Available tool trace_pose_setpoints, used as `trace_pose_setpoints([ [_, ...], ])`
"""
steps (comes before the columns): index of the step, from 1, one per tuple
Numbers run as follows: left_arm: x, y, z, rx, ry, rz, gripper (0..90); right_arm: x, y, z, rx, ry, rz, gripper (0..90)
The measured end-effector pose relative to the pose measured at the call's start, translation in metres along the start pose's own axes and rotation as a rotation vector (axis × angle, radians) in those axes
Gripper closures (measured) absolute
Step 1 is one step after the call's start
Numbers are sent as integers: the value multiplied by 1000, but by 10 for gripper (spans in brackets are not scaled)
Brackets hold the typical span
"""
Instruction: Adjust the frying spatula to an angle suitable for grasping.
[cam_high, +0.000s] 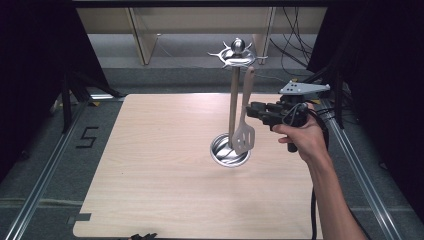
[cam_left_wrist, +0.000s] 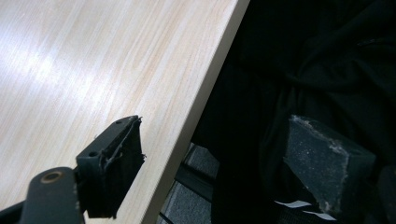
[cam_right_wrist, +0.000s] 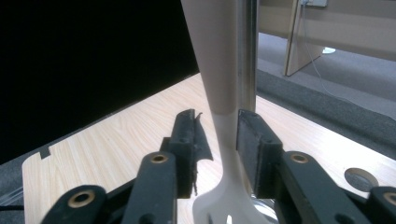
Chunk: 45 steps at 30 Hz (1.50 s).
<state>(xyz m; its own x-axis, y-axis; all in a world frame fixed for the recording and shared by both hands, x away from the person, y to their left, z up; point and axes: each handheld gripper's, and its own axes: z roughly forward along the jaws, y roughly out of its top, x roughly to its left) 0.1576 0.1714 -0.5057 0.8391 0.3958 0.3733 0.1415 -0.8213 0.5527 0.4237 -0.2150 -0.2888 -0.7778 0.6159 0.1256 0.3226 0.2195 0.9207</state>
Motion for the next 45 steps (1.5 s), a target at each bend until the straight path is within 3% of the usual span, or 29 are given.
trace_pose_setpoints([
  [2, 0, 0, 0, -3, 5, -1, 183, 2, -2, -2, 0, -11, 19, 663],
  [5, 0, 0, -2, 2, 31, 9, 184, 1, -5, -6, -12, -24, -1, 644],
  [9, 1, 0, -1, 4, 13, 11, 184, 4, -7, -10, -4, -27, -7, 604],
  [11, 1, 0, -1, 1, 10, 8, 184, 9, -9, -14, 9, -80, -36, 577],
  [18, 0, 0, -1, 3, 27, 5, 184, 15, -17, -20, 38, -127, -67, 527],
  [20, 0, 0, -1, 3, 27, 7, 184, 14, -19, -21, 30, -124, -73, 521],
  [21, 1, 0, -1, 3, 8, 8, 184, 14, -23, -22, 24, -125, -59, 508],
  [25, 1, 0, -1, 3, 12, 8, 184, 13, -27, -24, 34, -138, -72, 494],
  [28, 0, 0, -1, 4, 25, 5, 184, 13, -32, -25, 31, -123, -49, 485],
  [29, 1, 0, -1, 5, 10, 9, 184, 14, -34, -26, 36, -141, -51, 480],
  [32, 1, 0, -1, 4, 10, 9, 184, 16, -36, -26, 35, -136, -53, 475],
  [34, 1, 0, -1, 4, 10, 9, 184, 16, -37, -26, 35, -144, -79, 469],
  [37, 1, 0, -1, 5, 11, 9, 184, 20, -41, -24, 41, -151, -65, 461],
  [38, 1, 0, -1, 5, 11, 9, 184, 19, -42, -23, 40, -156, -88, 459],
  [39, 1, 0, -1, 4, 10, 9, 184, 21, -44, -23, 47, -155, -67, 456],
  [41, 1, 0, -1, 3, 11, 7, 184, 19, -45, -23, 48, -162, -92, 452],
  [45, 0, 0, 0, -4, 9, 1, 184, 21, -52, -21, 53, -173, -78, 441],
])
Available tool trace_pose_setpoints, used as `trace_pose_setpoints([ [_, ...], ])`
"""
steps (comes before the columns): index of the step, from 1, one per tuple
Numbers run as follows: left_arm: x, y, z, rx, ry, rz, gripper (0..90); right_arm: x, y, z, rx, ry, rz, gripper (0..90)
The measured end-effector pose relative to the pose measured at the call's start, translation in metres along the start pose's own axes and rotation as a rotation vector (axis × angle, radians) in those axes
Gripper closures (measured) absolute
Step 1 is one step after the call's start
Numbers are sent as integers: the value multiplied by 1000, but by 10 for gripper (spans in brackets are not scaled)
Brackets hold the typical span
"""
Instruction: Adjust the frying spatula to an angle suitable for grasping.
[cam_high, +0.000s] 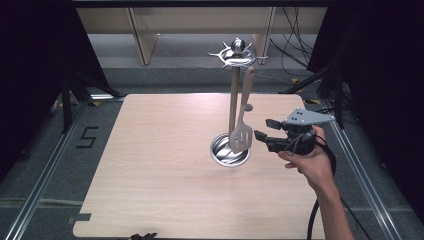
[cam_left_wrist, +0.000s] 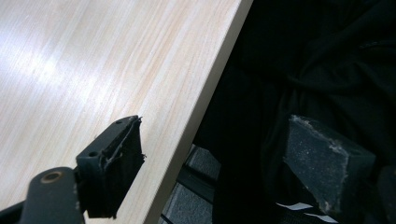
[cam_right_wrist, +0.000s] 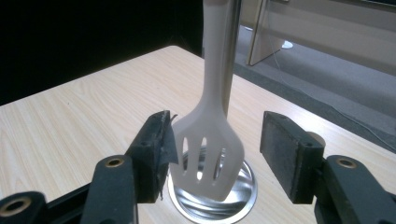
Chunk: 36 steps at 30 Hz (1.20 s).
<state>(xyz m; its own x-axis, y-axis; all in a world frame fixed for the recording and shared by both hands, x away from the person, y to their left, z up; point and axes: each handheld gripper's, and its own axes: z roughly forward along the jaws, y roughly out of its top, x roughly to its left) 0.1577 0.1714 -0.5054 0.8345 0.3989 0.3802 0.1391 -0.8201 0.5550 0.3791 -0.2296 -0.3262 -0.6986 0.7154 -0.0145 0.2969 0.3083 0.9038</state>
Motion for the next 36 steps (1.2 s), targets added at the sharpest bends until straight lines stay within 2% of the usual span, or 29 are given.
trace_pose_setpoints([
  [4, 1, 0, 0, 5, 4, 5, 184, 0, -8, 1, -14, 0, 4, 432],
  [9, 0, 0, 0, -2, -1, -3, 184, 0, -20, 2, -6, -14, 20, 429],
  [11, 1, 0, 0, 4, 1, 5, 184, -3, -23, 0, 22, -1, 25, 425],
  [14, 1, 0, 0, 9, -4, -3, 184, -3, -27, 0, 11, -15, 21, 423],
  [15, 1, 0, 1, 10, -7, -4, 184, -3, -28, -1, 21, -11, 27, 423],
  [16, 1, 0, 2, 4, 16, 0, 184, -5, -31, -3, 35, -9, 16, 420],
  [17, 1, 0, 2, 4, 16, 0, 184, -5, -31, -3, 35, -9, 16, 420],
  [18, 2, 0, 1, 13, 14, 8, 184, -5, -32, -3, 31, -17, 26, 418],
  [19, 1, 1, 2, -3, 11, -1, 184, -5, -36, -3, 58, -6, 25, 415],
  [23, 2, 2, 0, 10, -7, 7, 184, -6, -45, 0, 70, -9, 3, 410],
  [24, 3, 2, -1, 9, 9, 4, 184, -5, -49, 1, 90, -9, 18, 409],
  [26, 3, 2, -1, 1, 22, 2, 184, -8, -53, 3, 101, -7, 3, 406],
  [28, 3, 1, 0, -5, -3, -12, 184, -9, -55, 3, 108, -6, -10, 405],
  [29, 4, 1, -1, 9, 12, -4, 184, -8, -56, 3, 111, -1, 3, 405],
  [30, 5, 1, -1, 11, 26, -4, 184, -7, -59, 3, 140, 8, 4, 402],
  [31, 5, 1, -1, 11, 26, -4, 184, -7, -59, 3, 140, 8, 4, 402],
  [33, 3, 1, -1, 0, 20, -14, 184, -8, -62, 4, 137, -2, -27, 401],
  [34, 4, 2, -1, 8, 0, -7, 184, -6, -65, 3, 154, 6, -2, 399],
  [35, 3, 2, 1, -7, 11, -12, 184, -6, -65, 3, 154, 6, -2, 399],
  [36, 3, 2, 0, 0, 12, -3, 184, -6, -69, 4, 160, 4, 0, 398],
])
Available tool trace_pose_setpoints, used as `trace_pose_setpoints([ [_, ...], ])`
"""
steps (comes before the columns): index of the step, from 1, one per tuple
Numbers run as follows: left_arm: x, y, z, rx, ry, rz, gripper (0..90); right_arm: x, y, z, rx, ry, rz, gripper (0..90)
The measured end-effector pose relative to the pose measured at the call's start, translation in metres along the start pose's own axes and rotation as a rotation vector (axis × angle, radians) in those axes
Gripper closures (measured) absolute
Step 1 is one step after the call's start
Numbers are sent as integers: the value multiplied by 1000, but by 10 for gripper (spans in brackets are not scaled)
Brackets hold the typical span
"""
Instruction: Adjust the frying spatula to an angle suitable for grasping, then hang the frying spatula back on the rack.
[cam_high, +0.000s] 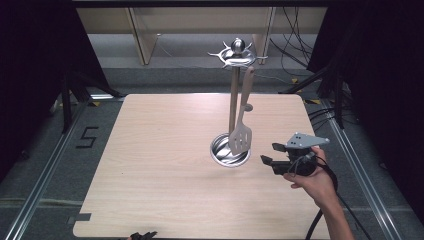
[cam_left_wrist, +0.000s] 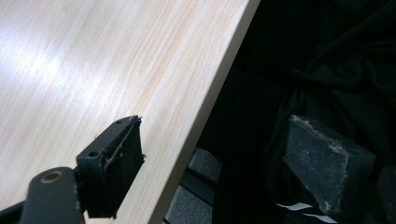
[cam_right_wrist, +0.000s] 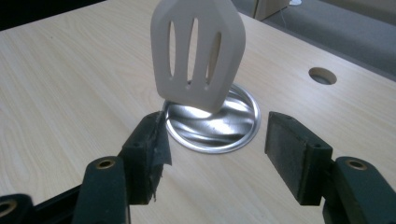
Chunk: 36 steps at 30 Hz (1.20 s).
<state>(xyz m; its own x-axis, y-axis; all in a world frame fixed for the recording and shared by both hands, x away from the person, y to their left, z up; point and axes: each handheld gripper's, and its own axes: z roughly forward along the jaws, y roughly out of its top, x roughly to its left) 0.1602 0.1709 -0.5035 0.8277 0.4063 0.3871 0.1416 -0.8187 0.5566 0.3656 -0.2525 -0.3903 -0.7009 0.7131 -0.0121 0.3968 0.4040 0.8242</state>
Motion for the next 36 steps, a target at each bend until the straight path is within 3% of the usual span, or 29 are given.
trace_pose_setpoints([
  [3, 0, 0, 0, -3, -2, -1, 184, 1, -3, 1, 20, 2, 13, 397],
  [4, 1, -1, 0, 0, 1, 2, 184, -2, -4, 2, 14, -8, -13, 397],
  [5, 0, -1, 1, -1, 11, -1, 184, 0, -4, 3, 29, 4, 2, 396],
  [7, 1, -1, -1, -5, -10, -5, 184, 1, -6, 4, 26, -4, 11, 395],
  [9, 0, -1, -1, -3, -10, -4, 184, 0, -7, 6, 33, 2, -11, 395],
  [10, -1, -1, 2, -1, 30, -1, 184, 1, -9, 6, 49, 6, 6, 395],
  [12, -1, -1, 1, 0, 26, -1, 184, 1, -9, 6, 50, 3, 2, 394],
  [14, -1, -1, 1, -1, 23, -1, 184, -1, -10, 8, 30, 8, -31, 393],
  [15, -1, -1, 1, -1, 25, -2, 184, 2, -11, 7, 45, 10, 11, 393],
  [17, -1, -1, 1, 1, 18, -2, 184, -1, -12, 7, 33, 6, -22, 391],
  [19, -1, -1, 1, 2, 24, 1, 184, 1, -14, 6, 47, 9, 7, 389],
  [21, -1, -1, -1, 0, -7, 0, 184, -1, -15, 6, 41, 4, -4, 388],
  [22, -2, -1, 0, -3, -8, 0, 184, 1, -16, 6, 44, 10, 17, 388],
  [24, -2, -2, 0, -3, -6, 3, 185, -2, -18, 7, 41, 7, -15, 387],
  [25, -1, -1, -1, 2, -7, 4, 184, -2, -19, 6, 52, 5, 1, 386],
  [27, -1, -1, -3, 10, -10, 9, 183, -2, -20, 6, 49, 3, -11, 385],
  [28, -1, -1, -2, 8, -11, 10, 184, 0, -21, 6, 65, 11, 16, 384],
  [29, -2, -1, -1, 3, 14, 9, 184, 1, -22, 5, 65, 11, 10, 384],
  [30, -2, -1, -1, 8, 17, 14, 184, 0, -23, 6, 60, 18, -14, 383],
  [32, -3, -1, 1, 1, 19, 6, 184, 0, -24, 6, 64, 23, -18, 383],
  [36, -4, -1, 1, -3, 25, 8, 184, 4, -27, 6, 75, 11, 12, 384],
])
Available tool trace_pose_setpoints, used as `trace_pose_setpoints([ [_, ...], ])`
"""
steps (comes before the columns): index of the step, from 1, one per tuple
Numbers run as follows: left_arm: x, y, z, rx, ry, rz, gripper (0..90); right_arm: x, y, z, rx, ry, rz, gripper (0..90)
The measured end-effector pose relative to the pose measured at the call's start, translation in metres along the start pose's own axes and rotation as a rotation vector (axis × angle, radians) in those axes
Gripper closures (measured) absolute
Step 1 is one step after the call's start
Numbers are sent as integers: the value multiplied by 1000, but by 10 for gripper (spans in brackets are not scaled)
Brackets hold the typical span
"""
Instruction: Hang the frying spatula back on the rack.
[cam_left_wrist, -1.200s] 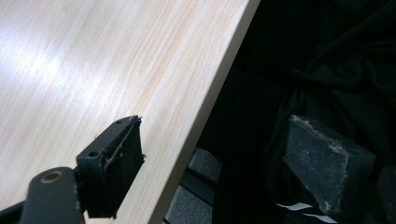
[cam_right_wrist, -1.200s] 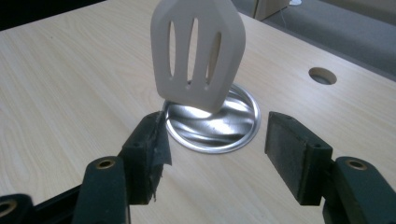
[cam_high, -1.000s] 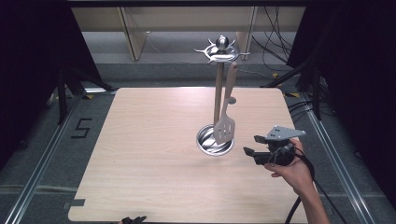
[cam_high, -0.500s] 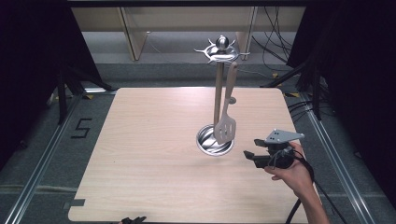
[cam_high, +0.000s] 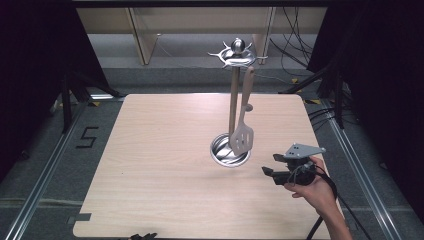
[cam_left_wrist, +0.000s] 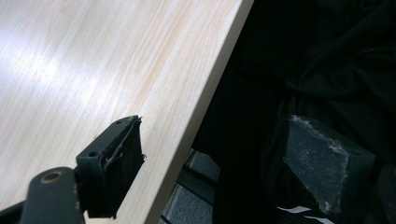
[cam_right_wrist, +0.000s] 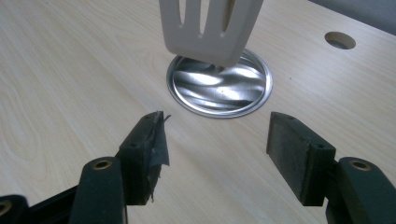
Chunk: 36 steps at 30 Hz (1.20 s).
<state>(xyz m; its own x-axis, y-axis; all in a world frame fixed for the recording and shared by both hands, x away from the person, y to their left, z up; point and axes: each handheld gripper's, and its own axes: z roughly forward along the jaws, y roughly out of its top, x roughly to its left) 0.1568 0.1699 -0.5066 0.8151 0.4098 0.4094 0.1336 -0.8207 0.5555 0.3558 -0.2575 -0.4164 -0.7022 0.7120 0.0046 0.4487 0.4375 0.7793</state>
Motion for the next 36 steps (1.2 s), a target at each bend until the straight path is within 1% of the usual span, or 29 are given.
trace_pose_setpoints([
  [3, 0, 0, 0, 0, 1, 1, 184, 1, -1, 0, 4, 7, -7, 383],
  [4, 1, 0, 0, -1, -7, 0, 184, 1, -1, 0, 0, 1, -14, 383],
  [5, 1, 0, -1, -1, -8, 1, 184, 3, -2, -1, 10, 12, -12, 383],
  [6, 1, 0, -1, -1, -8, 2, 184, 3, -2, -1, 10, 12, -12, 383],
  [7, 1, 0, -1, 0, -8, 3, 184, 2, -2, 0, -1, 9, -28, 383],
  [9, 0, 0, -1, -1, -9, 1, 184, 3, -3, 0, 4, 11, -31, 383],
  [10, 1, 0, -1, 0, -21, 1, 184, 5, -4, 0, 7, 15, -28, 383],
  [11, 0, 0, 0, -1, 0, 1, 184, 5, -4, 0, 7, 15, -28, 383],
  [13, 0, 0, 0, 0, 0, 1, 184, 7, -6, 0, 8, 15, -26, 381],
  [14, 0, 0, 0, 0, 2, 1, 184, 6, -7, 1, 9, 21, -38, 380],
  [15, 0, 0, 0, 0, 1, 1, 184, 8, -8, 1, 14, 28, -30, 378],
  [16, 0, 0, 0, 0, 1, 1, 184, 8, -9, 2, 8, 23, -42, 373],
  [17, 0, 0, 0, -1, -7, 1, 184, 10, -11, 4, 13, 28, -47, 364],
  [18, 1, 0, -1, -1, -9, 1, 184, 10, -11, 4, 13, 28, -47, 364],
  [19, 0, 0, 0, -1, 2, 0, 184, 12, -12, 3, 29, 40, -18, 361],
  [20, 0, 0, 0, 2, -8, 2, 184, 11, -14, 5, 20, 35, -49, 358],
  [22, 0, 0, 0, 3, -7, 2, 184, 12, -16, 5, 24, 43, -44, 355],
  [24, 0, 0, 0, 0, 3, 1, 184, 12, -18, 5, 21, 44, -42, 353],
  [25, 0, 0, 0, 2, 2, 2, 184, 12, -19, 5, 17, 44, -58, 345],
  [26, 0, 0, 0, 2, 2, 2, 184, 13, -21, 5, 16, 39, -46, 340],
  [29, 0, 0, 0, 2, 2, 1, 184, 13, -24, 5, 20, 47, -44, 327],
  [30, 0, 0, 0, 2, 1, 2, 184, 13, -25, 6, 13, 35, -53, 326],
  [31, 0, 0, 0, 2, 1, 2, 184, 15, -29, 6, 35, 48, -26, 324],
  [32, 0, 0, 0, 3, 0, 2, 184, 15, -31, 7, 36, 40, -29, 322],
  [33, 0, 0, 0, 3, 1, 3, 184, 15, -31, 7, 36, 40, -29, 322],
  [36, 0, 0, 0, 5, 1, 3, 184, 15, -41, 7, 46, 44, -22, 319],
])
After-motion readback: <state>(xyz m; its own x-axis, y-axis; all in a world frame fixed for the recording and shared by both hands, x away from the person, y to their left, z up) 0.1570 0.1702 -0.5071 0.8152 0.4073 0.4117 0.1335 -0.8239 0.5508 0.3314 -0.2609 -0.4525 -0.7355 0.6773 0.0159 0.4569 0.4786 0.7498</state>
